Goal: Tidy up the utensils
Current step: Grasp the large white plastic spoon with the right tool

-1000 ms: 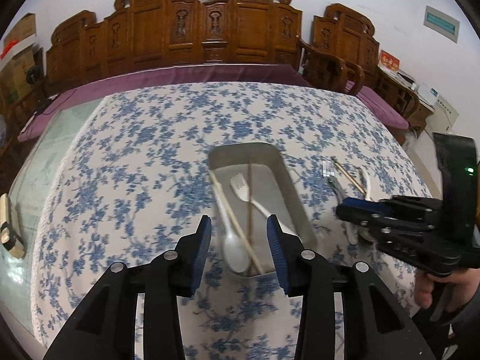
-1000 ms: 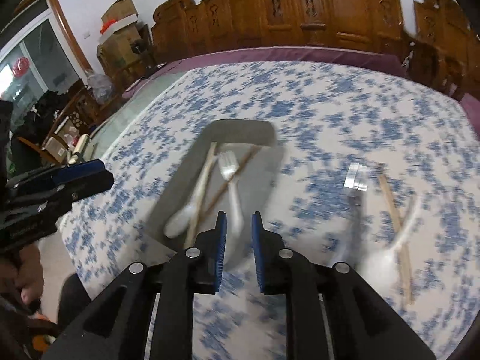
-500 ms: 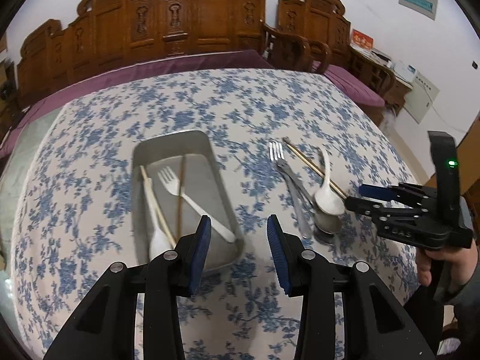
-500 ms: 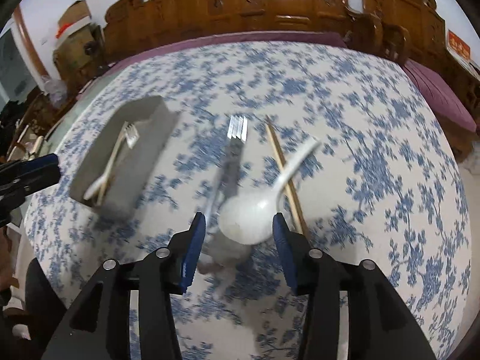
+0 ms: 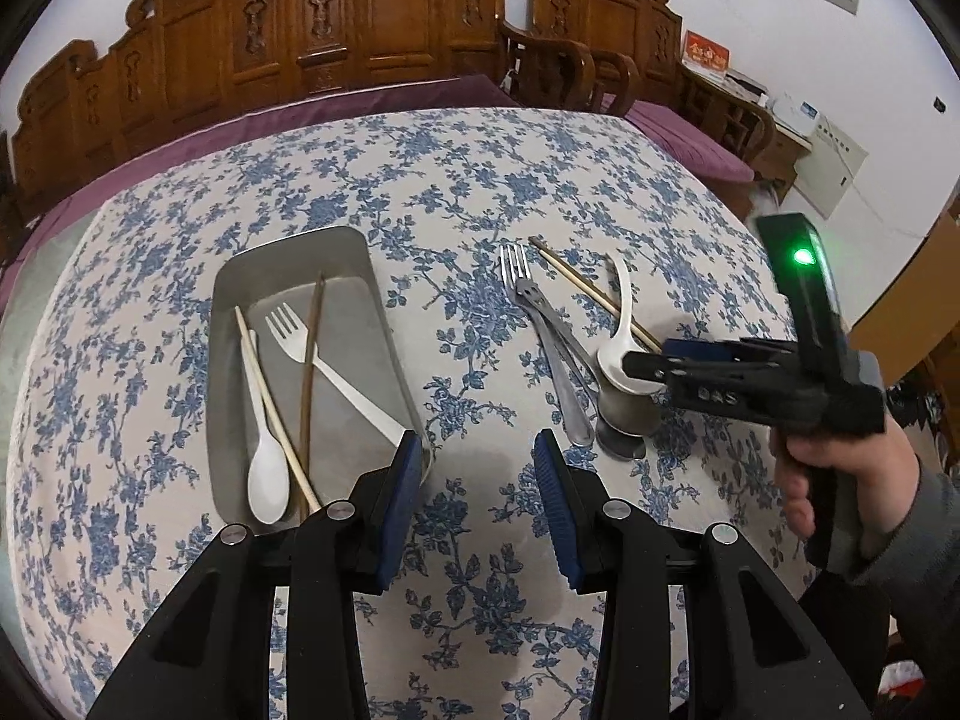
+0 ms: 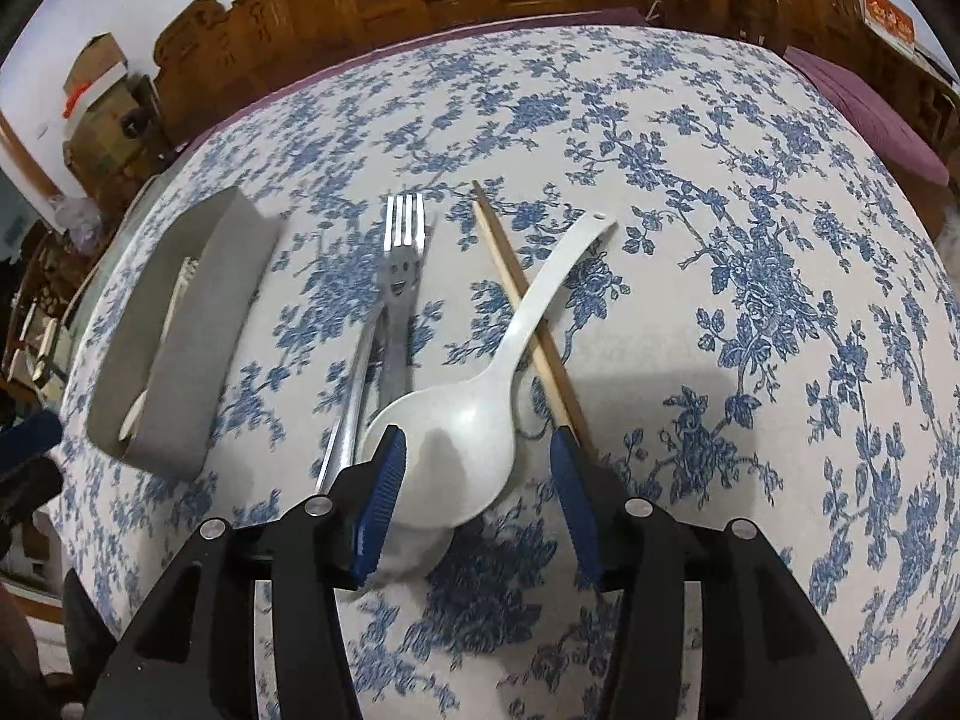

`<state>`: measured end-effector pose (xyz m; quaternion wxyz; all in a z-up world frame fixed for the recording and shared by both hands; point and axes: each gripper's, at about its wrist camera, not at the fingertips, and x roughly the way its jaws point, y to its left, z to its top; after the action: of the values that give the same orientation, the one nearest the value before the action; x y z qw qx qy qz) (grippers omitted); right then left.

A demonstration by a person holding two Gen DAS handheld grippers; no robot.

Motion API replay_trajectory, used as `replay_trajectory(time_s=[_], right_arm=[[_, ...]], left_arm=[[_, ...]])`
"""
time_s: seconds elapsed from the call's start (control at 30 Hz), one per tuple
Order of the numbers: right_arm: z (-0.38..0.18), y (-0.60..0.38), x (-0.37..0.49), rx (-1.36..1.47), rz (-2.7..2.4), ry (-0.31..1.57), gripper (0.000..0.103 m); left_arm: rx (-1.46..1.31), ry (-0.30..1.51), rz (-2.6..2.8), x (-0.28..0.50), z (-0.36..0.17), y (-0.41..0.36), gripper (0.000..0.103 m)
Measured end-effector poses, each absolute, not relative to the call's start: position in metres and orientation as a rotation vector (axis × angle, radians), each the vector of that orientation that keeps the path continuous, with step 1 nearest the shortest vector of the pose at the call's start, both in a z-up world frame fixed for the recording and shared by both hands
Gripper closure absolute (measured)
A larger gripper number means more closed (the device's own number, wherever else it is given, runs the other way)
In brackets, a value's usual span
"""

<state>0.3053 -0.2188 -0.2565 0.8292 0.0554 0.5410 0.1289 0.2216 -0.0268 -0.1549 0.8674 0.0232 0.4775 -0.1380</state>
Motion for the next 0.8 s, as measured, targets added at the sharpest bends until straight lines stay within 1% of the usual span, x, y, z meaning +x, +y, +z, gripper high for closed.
replay_trajectory(time_s=[0.13, 0.23, 0.37, 0.47, 0.53, 0.6, 0.63, 0.7, 0.73, 0.8], right_arm=[[-0.264, -0.217, 0.313, 0.123, 0.271, 1.170, 0.050], [-0.264, -0.209, 0.313, 0.072, 0.271, 1.163, 0.046], [-0.265, -0.198, 0.310, -0.025, 0.257, 1.157, 0.046], [-0.265, -0.199, 0.310, -0.029, 0.257, 1.163, 0.046], [-0.265, -0.199, 0.309, -0.038, 0.253, 1.168, 0.050], [-0.265, -0.198, 0.309, -0.063, 0.243, 1.170, 0.061], [-0.265, -0.197, 0.309, -0.079, 0.240, 1.169, 0.064], [-0.266, -0.197, 0.309, -0.081, 0.238, 1.172, 0.074], [-0.265, -0.197, 0.309, -0.081, 0.236, 1.172, 0.075], [-0.265, -0.200, 0.310, -0.068, 0.232, 1.169, 0.082]], left_arm=[[0.052, 1.001, -0.297, 0.221, -0.155, -0.030, 0.066], [0.055, 1.004, -0.301, 0.219, -0.156, -0.033, 0.066], [0.055, 1.009, -0.303, 0.218, -0.158, -0.034, 0.066], [0.054, 1.014, -0.303, 0.218, -0.160, -0.034, 0.066], [0.054, 1.017, -0.305, 0.218, -0.161, -0.035, 0.066], [0.055, 1.019, -0.306, 0.219, -0.162, -0.036, 0.066], [0.055, 1.020, -0.307, 0.219, -0.163, -0.036, 0.066], [0.056, 1.021, -0.309, 0.219, -0.163, -0.037, 0.066], [0.057, 1.022, -0.309, 0.219, -0.164, -0.037, 0.066], [0.059, 1.024, -0.310, 0.220, -0.164, -0.038, 0.066]])
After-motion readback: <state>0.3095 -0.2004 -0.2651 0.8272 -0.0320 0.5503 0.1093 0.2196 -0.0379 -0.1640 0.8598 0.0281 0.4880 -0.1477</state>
